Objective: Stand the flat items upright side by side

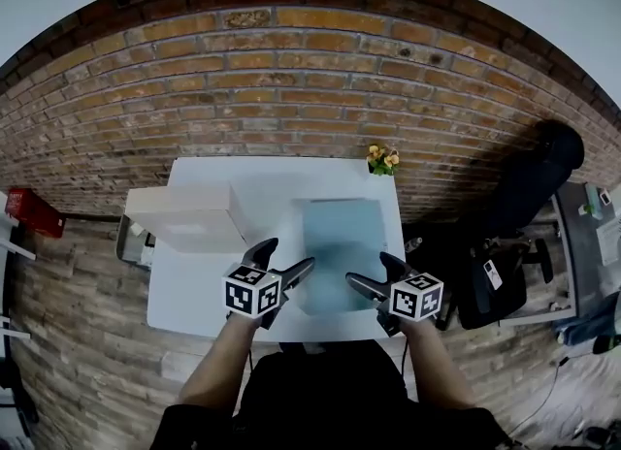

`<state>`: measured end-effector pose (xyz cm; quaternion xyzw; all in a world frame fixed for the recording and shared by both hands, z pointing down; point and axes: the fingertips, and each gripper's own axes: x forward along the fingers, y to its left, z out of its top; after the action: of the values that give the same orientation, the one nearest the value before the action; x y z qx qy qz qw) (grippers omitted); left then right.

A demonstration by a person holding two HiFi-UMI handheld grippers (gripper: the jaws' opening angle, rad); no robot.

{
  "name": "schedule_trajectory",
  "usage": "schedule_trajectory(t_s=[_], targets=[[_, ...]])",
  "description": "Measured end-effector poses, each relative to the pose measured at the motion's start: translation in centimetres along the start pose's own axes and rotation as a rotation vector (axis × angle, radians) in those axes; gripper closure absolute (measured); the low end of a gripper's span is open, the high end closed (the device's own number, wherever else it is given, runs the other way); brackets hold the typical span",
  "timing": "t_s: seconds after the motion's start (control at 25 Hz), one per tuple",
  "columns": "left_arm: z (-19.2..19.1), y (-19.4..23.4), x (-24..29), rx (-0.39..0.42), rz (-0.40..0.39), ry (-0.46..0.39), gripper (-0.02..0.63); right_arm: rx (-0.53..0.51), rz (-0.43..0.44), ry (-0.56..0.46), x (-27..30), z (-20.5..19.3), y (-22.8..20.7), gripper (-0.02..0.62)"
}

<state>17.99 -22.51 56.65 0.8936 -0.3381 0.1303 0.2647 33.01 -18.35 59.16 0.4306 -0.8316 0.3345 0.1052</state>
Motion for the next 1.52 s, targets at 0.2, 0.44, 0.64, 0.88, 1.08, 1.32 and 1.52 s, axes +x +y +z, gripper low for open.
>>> schedule_trajectory(t_s=[0.2, 0.44, 0.64, 0.88, 1.08, 1.32, 1.52], targets=[[-1.3, 0.9, 2.1, -0.032, 0.045, 0.053, 0.163, 0.004, -0.036, 0.042, 1.3, 0.6, -3.6, 0.061], [-2.3, 2.4, 5.1, -0.102, 0.111, 0.088, 0.163, 0.007, -0.061, 0.109, 2.5, 0.8, -8.3, 0.061], [-4.0, 2.9, 7.8, -0.141, 0.145, 0.143, 0.163, 0.035, -0.065, 0.178, 3.2, 0.2, -11.6, 0.061], [-6.6, 3.4, 10.1, -0.140, 0.151, 0.241, 0.163, 0.095, -0.051, 0.271, 4.8, -2.5, -13.2, 0.061], [-8.1, 3.5, 11.6, -0.143, 0.120, 0.304, 0.163, 0.127, -0.034, 0.310, 6.5, -3.1, -13.5, 0.063], [-10.2, 3.3, 12.8, -0.151, 0.070, 0.376, 0.163, 0.147, -0.067, 0.370, 7.9, -4.4, -14.6, 0.064], [-10.6, 3.4, 13.3, -0.193, 0.024, 0.372, 0.163, 0.177, -0.071, 0.394, 8.6, -5.1, -15.2, 0.066]])
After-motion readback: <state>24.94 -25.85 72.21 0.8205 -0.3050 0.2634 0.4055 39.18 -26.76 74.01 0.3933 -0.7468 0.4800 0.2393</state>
